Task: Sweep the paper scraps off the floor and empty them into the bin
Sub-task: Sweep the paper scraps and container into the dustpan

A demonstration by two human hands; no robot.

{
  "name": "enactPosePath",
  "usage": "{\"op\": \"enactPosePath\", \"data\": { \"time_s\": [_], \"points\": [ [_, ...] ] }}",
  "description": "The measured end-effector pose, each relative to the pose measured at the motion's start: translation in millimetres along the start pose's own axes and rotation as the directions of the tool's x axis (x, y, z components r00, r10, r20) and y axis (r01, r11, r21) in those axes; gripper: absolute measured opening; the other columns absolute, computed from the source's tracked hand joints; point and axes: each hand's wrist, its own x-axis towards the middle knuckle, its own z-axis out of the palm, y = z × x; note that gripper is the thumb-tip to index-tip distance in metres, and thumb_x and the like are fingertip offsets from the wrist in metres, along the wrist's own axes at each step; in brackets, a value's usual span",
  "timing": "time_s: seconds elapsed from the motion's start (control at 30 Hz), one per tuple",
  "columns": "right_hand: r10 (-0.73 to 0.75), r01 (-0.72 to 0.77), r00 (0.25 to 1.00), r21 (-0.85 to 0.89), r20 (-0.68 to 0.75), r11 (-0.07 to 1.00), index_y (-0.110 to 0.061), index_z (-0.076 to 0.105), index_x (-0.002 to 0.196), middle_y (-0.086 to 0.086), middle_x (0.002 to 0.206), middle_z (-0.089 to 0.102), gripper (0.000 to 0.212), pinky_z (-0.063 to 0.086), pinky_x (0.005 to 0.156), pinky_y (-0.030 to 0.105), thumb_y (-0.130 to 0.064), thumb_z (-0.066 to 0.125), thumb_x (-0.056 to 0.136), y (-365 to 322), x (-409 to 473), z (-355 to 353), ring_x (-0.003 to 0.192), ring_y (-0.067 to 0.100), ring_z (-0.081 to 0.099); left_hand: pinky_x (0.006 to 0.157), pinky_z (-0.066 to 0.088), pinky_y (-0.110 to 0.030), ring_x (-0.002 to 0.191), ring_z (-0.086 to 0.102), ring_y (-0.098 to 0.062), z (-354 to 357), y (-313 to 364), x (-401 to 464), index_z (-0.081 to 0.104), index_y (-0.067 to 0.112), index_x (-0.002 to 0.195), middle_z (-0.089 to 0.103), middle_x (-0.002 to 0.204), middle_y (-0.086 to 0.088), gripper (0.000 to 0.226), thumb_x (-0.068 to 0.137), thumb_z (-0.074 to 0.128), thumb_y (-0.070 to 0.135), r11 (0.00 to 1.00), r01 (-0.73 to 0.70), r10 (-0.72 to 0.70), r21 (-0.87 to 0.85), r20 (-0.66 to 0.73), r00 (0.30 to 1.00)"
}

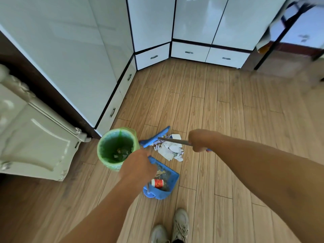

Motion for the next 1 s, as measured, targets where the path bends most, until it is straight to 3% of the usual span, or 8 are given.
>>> {"op": "enactPosePath", "data": {
  "time_s": [0.2, 0.4, 0.5, 0.6, 0.77, 0.87, 0.93, 1.0],
  "points": [
    [-0.065, 0.061, 0.997, -0.101, -0.039, 0.993, -0.006, 0.056, 0.122, 0.001, 0.07, 0.044, 0.034, 0.034, 0.043, 0.023, -0.005, 0.047, 0.089, -5.1, -6.2, 3.2, 0.049, 0.014, 0.043, 0.067, 0.056, -0.036, 0.076, 0.064, -0.024, 3.2, -5.2, -10.3, 0.066, 0.014, 0.092, 0.064, 0.087, -0.003, 0.02, 0.078, 0.054, 0.005, 0.999, 0.025, -0.025, -0.022, -0.013, 1.0],
    [-0.034, 0.032, 0.999, -0.138, -0.012, 0.99, -0.008, 0.056, 0.121, -0.001, 0.072, 0.045, 0.035, 0.039, 0.05, 0.024, -0.008, 0.054, 0.086, -7.3, -7.2, 40.0, 0.056, 0.014, 0.048, 0.057, 0.044, -0.029, 0.069, 0.058, -0.022, 13.2, -8.4, -17.8, 0.063, 0.012, 0.091, 0.06, 0.08, -0.002, 0.017, 0.079, 0.053, 0.006, 1.0, -0.004, 0.004, -0.023, -0.028, 1.0],
    [-0.024, 0.015, 0.999, -0.177, -0.046, 0.984, -0.013, 0.057, 0.123, -0.001, 0.087, 0.053, 0.039, 0.043, 0.061, 0.027, -0.009, 0.056, 0.084, 7.3, -17.4, 45.1, 0.074, 0.018, 0.054, 0.059, 0.044, -0.029, 0.073, 0.061, -0.022, 18.2, -6.3, -23.3, 0.063, 0.018, 0.094, 0.066, 0.087, -0.005, 0.02, 0.08, 0.054, 0.007, 1.0, -0.017, 0.016, -0.023, -0.026, 1.0],
    [-0.009, -0.003, 0.998, -0.171, -0.067, 0.985, -0.015, 0.055, 0.126, -0.001, 0.086, 0.052, 0.041, 0.046, 0.066, 0.028, -0.009, 0.055, 0.085, 23.3, -26.7, 40.0, 0.077, 0.018, 0.054, 0.059, 0.048, -0.031, 0.068, 0.06, -0.021, 21.7, -4.8, -29.0, 0.062, 0.017, 0.088, 0.063, 0.077, -0.002, 0.015, 0.08, 0.054, 0.008, 0.999, -0.021, 0.019, -0.034, -0.042, 0.999],
    [0.076, -0.074, 0.995, 0.039, -0.058, 0.997, -0.01, 0.055, 0.131, 0.008, 0.102, 0.063, 0.045, 0.053, 0.063, 0.029, -0.005, 0.051, 0.087, 56.2, -29.4, 39.4, 0.063, 0.018, 0.057, 0.059, 0.049, -0.034, 0.07, 0.061, -0.023, 26.3, 4.0, -34.0, 0.063, 0.014, 0.089, 0.062, 0.077, -0.004, 0.016, 0.08, 0.052, 0.006, 0.999, -0.032, 0.03, -0.034, -0.052, 0.998],
    [0.105, -0.094, 0.994, 0.249, -0.033, 0.964, -0.004, 0.057, 0.125, 0.015, 0.104, 0.065, 0.04, 0.058, 0.067, 0.035, -0.005, 0.05, 0.086, 68.1, -17.0, 48.1, 0.07, 0.025, 0.065, 0.059, 0.044, -0.031, 0.068, 0.056, -0.023, 29.9, 4.8, -30.9, 0.058, 0.017, 0.075, 0.059, 0.076, -0.004, 0.012, 0.082, 0.053, 0.007, 1.0, -0.025, 0.024, -0.007, -0.058, 0.998],
    [0.081, -0.079, 0.997, 0.348, 0.008, 0.934, 0.0, 0.06, 0.111, 0.013, 0.088, 0.068, 0.028, 0.058, 0.065, 0.035, -0.007, 0.058, 0.083, 69.4, -9.4, 53.3, 0.064, 0.023, 0.065, 0.06, 0.043, -0.029, 0.07, 0.055, -0.022, 34.9, 2.7, -28.3, 0.06, 0.018, 0.079, 0.059, 0.081, -0.004, 0.013, 0.081, 0.054, 0.007, 1.0, -0.006, 0.006, 0.0, -0.069, 0.998],
    [0.056, -0.071, 0.997, 0.418, 0.049, 0.905, -0.001, 0.061, 0.084, 0.007, 0.066, 0.062, 0.008, 0.049, 0.053, 0.027, -0.006, 0.064, 0.079, 67.6, -2.6, 60.4, 0.052, 0.017, 0.057, 0.056, 0.04, -0.027, 0.067, 0.055, -0.02, 41.9, 0.6, -27.0, 0.067, 0.017, 0.096, 0.059, 0.081, -0.002, 0.024, 0.08, 0.054, 0.005, 1.0, 0.011, -0.011, 0.004, -0.086, 0.996]
  ]
}}
